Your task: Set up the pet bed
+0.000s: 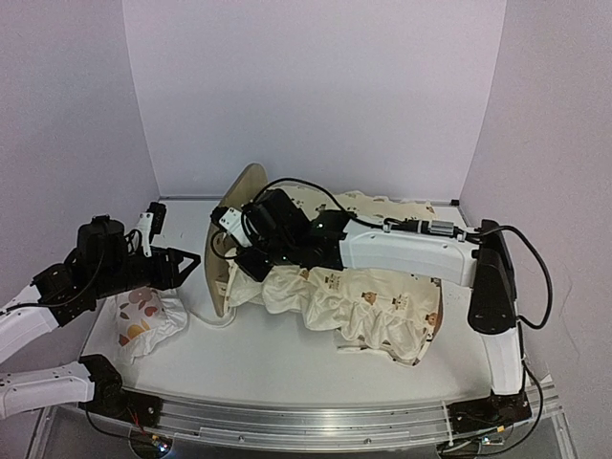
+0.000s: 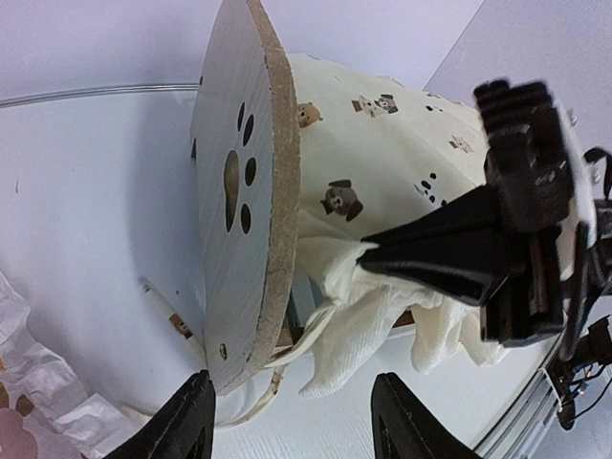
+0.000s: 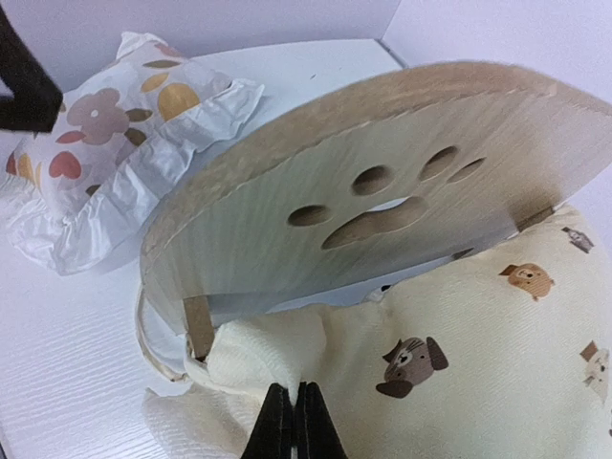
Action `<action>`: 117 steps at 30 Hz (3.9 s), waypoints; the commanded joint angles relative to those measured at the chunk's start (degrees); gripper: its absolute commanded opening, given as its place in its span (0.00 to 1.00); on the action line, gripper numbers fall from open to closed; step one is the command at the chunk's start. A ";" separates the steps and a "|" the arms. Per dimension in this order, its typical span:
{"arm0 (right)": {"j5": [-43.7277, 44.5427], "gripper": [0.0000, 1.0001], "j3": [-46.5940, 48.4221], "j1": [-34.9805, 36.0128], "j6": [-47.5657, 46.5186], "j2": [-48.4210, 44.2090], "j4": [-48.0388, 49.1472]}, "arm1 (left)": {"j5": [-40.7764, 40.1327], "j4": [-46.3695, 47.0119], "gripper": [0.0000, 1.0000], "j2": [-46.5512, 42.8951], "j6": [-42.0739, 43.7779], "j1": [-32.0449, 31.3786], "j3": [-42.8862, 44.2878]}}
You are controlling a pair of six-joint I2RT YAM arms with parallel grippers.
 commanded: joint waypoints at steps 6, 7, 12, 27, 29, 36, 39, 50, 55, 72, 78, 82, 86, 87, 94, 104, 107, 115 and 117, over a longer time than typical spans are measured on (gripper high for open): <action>4.91 0.00 2.10 -1.77 -1.92 -11.34 10.82 | 5.20 3.61 0.56 3.57 4.21 -0.12 5.65; 4.98 0.00 2.18 -1.73 -2.15 -11.78 10.86 | 5.72 3.97 0.56 3.88 4.57 -0.12 5.80; 5.11 0.00 1.32 -1.86 -3.12 -14.80 12.40 | 8.70 6.47 0.55 6.17 6.28 -0.12 6.48; 4.12 0.00 -2.24 -1.87 -5.32 -24.72 13.30 | 12.91 15.94 0.54 13.83 11.84 -0.16 8.02; 4.55 0.00 -3.11 -1.81 -5.46 -25.47 13.39 | 13.28 16.84 0.54 15.18 12.04 -0.14 8.12; 5.20 0.00 -4.62 -1.81 -5.39 -25.06 13.39 | 17.77 18.99 0.52 14.64 11.63 -0.54 5.30; 5.94 0.00 -4.19 -1.83 -5.99 -24.10 13.39 | 17.40 20.01 0.52 14.15 12.05 -1.25 3.91; 5.09 0.00 -6.56 -1.81 -5.71 -26.45 13.76 | 12.07 19.59 0.48 14.45 16.19 -1.97 7.02; 3.66 0.00 -8.75 -1.84 -4.70 -28.97 13.91 | 13.68 19.62 0.51 15.39 18.18 -1.97 7.84; 2.81 0.00 -10.52 -1.86 -4.04 -31.34 13.94 | 14.73 22.39 0.47 25.67 21.98 -4.24 10.45; 3.31 0.00 -11.07 -1.89 -4.21 -31.77 14.09 | 14.90 22.05 0.49 28.10 23.80 -5.88 12.86; 4.01 0.00 -11.34 -1.84 -4.60 -31.82 14.10 | 14.21 20.61 0.49 27.76 24.39 -7.45 13.49; 4.19 0.00 -11.83 -1.81 -4.77 -32.17 14.20 | 16.61 22.19 0.49 26.90 24.40 -7.69 12.24; 4.18 0.00 -12.04 -1.83 -4.75 -32.38 14.32 | 16.94 22.36 0.49 27.10 24.33 -7.77 12.29; 4.47 0.00 -12.53 -1.83 -4.85 -32.84 14.65 | 17.85 21.94 0.49 27.80 23.69 -9.22 12.61; 4.46 0.00 -13.52 -1.82 -4.51 -33.61 14.89 | 15.14 26.02 0.49 28.10 22.17 -10.73 10.71; 4.28 0.00 -13.57 -1.88 -4.25 -33.69 14.97 | 12.07 28.02 0.44 30.11 21.96 -11.08 11.35; 4.36 0.00 -14.58 -1.84 -4.12 -34.31 14.98 | 7.26 28.67 0.02 32.01 22.56 -11.60 13.22; 4.37 0.00 -14.65 -1.89 -4.05 -34.48 15.00 | 5.66 27.95 0.00 31.27 22.76 -11.97 14.08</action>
